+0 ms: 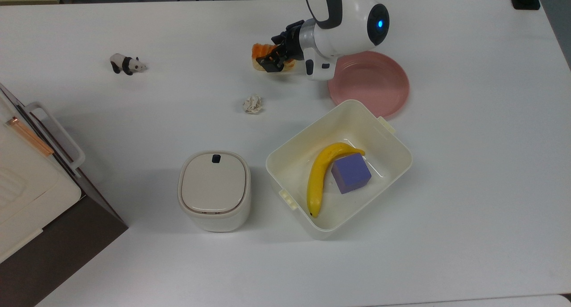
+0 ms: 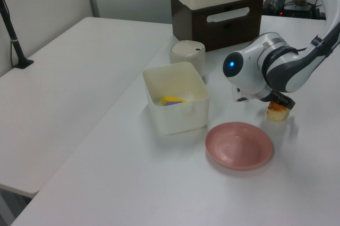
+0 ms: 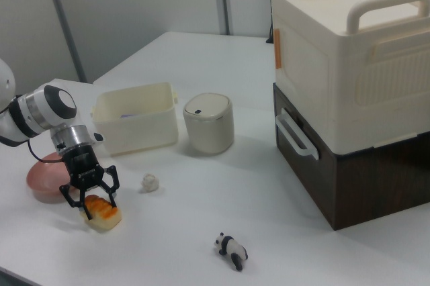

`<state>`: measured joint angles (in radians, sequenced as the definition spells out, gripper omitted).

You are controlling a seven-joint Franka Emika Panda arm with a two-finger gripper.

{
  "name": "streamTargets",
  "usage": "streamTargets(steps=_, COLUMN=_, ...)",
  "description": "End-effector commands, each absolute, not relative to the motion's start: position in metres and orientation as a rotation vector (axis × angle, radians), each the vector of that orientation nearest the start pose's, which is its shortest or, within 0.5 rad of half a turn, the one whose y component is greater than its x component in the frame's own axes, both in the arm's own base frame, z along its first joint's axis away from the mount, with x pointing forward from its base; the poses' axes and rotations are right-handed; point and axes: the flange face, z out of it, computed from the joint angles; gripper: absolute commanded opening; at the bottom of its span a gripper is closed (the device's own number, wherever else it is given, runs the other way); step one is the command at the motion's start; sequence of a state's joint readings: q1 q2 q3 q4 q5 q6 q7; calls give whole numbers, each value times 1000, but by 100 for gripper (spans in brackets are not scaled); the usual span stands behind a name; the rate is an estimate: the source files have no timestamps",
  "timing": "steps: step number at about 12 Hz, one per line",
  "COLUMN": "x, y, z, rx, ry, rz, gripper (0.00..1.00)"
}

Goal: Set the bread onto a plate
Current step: 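Lift the bread roll and carry it toward the pink plate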

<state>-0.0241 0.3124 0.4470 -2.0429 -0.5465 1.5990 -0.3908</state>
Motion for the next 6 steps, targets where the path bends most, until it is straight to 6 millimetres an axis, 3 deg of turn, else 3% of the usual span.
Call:
streamTargets(steps=1, x=491, y=163, z=287, rx=-2874, ry=-1716, rz=1180, gripper=23)
streamTargets(steps=3, x=499, y=162, z=300, rx=-2912, ry=-1698, rz=1131, gripper=19)
streamTargets(steps=6, x=522, y=153, z=352, rx=-3023, ry=-1618, rz=970, gripper=17)
